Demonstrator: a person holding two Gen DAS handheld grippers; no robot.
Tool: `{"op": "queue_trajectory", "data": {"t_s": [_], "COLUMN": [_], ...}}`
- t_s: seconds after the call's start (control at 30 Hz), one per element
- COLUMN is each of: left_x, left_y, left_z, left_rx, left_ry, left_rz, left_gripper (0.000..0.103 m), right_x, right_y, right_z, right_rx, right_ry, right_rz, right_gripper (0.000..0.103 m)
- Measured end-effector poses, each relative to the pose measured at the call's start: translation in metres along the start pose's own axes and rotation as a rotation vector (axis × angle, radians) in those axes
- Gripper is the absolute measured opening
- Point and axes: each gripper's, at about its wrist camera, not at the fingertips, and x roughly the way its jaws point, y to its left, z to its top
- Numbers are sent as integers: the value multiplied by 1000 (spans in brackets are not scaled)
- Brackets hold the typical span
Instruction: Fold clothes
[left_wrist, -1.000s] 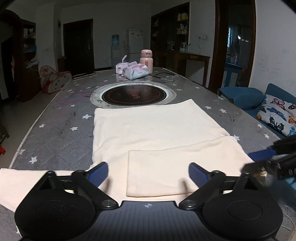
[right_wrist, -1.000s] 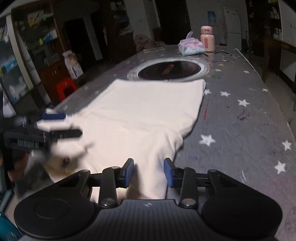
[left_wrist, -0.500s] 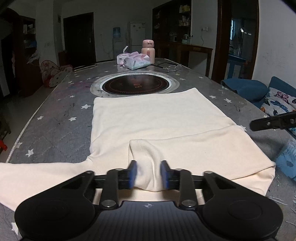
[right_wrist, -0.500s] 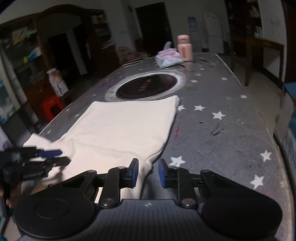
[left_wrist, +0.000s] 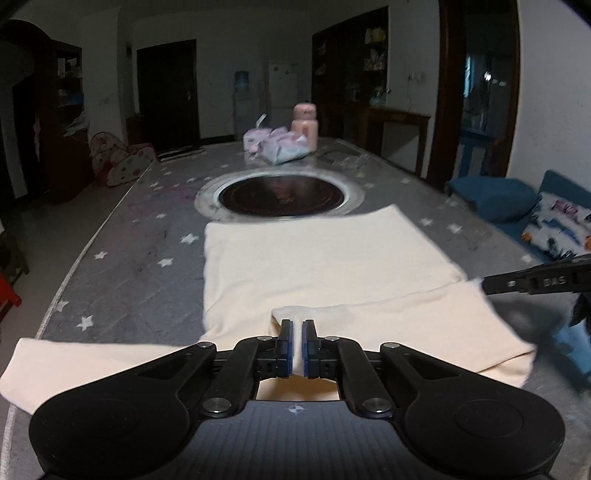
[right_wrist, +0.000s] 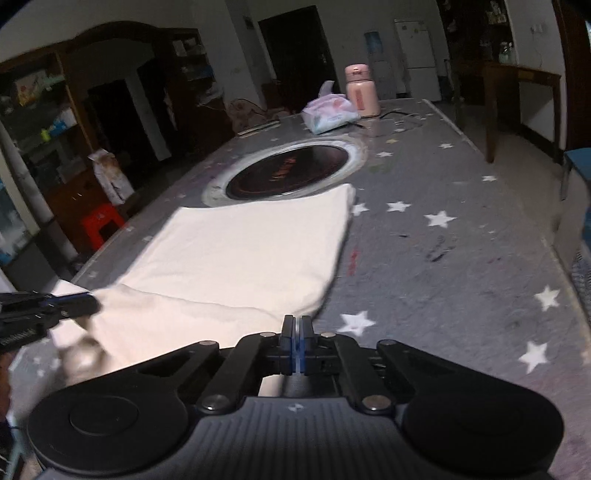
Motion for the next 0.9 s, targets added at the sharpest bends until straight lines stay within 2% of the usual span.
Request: {"op": "queue_trajectory", "data": {"t_s": [0.13, 0.3, 0.47, 0.5, 0.67, 0.73, 0.8, 0.83, 0.9], "left_x": [-1, 1, 0, -3, -13, -16, -20, -22, -27], "left_y": [4, 2, 8, 11, 25, 33, 42, 47, 60], "left_z": [-1, -2, -7, -8, -10, -12, -14, -15, -17], "left_rx": [-7, 8, -1, -4, -17, -34, -57, -69, -93], "left_ry": [9, 13, 24, 21, -2, -6, -12, -16, -25], "left_rz": [8, 14, 30, 33, 76, 100, 130, 152, 200], "left_gripper": [5, 6, 13, 15, 16, 19, 35, 39, 48], "right_x": [-1, -14, 8, 8, -7, -7, -4, -2, -1], "right_y": [2, 19, 21, 21, 35, 42, 51, 56, 66], "right_z": [-3, 1, -3, -2, -2, -6, -11, -14, -17], "right_rx": [-31, -86, -84, -81, -132, -148, -176, -195, -231], "right_ry": [-15, -51, 7, 6, -11, 5, 25, 32, 38], "right_rz": [-55, 12, 19, 17, 31, 57, 65, 63, 64], "right_gripper": [2, 3, 4, 4, 10, 13, 17, 22, 24]}}
